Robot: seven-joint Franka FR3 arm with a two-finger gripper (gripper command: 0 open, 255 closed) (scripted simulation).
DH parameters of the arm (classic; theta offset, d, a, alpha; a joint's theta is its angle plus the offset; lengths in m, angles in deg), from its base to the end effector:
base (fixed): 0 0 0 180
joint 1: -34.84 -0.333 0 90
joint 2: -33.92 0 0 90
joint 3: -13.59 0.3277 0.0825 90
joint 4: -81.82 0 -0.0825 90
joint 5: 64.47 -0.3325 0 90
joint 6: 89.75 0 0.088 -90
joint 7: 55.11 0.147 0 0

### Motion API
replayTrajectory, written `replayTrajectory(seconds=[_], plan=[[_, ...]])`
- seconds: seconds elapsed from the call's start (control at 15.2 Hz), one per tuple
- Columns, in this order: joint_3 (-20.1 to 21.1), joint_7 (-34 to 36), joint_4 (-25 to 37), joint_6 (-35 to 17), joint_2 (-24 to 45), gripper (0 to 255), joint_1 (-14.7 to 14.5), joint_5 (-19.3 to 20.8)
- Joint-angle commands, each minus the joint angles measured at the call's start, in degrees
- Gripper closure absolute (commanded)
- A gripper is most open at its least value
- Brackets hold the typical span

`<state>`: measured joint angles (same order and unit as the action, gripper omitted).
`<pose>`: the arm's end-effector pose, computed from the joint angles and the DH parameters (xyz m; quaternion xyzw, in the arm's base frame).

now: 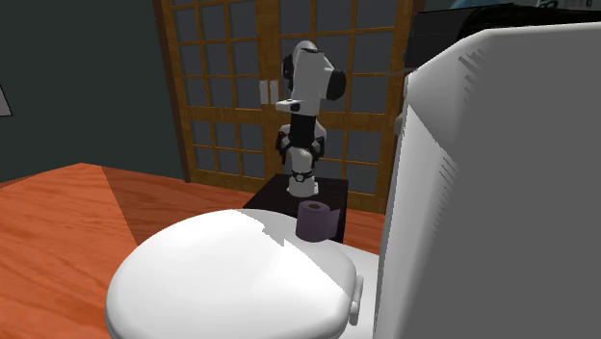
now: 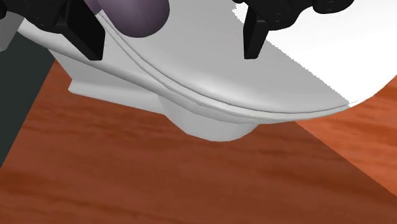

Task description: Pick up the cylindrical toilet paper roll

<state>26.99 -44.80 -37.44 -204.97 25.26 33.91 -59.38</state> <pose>0.4591 0.1129 0.4888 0.9962 0.0517 0.0494 0.0489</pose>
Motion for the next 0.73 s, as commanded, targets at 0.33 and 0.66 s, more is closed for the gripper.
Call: replayTrajectory(seconds=[0.33, 0.66], plan=[[2.4, 5.4, 11.8, -3.5, 15.1, 0, -1.8, 5.8], [2.7, 7.9, 20.4, -3.6, 24.0, 0, -3.9, 9.5]])
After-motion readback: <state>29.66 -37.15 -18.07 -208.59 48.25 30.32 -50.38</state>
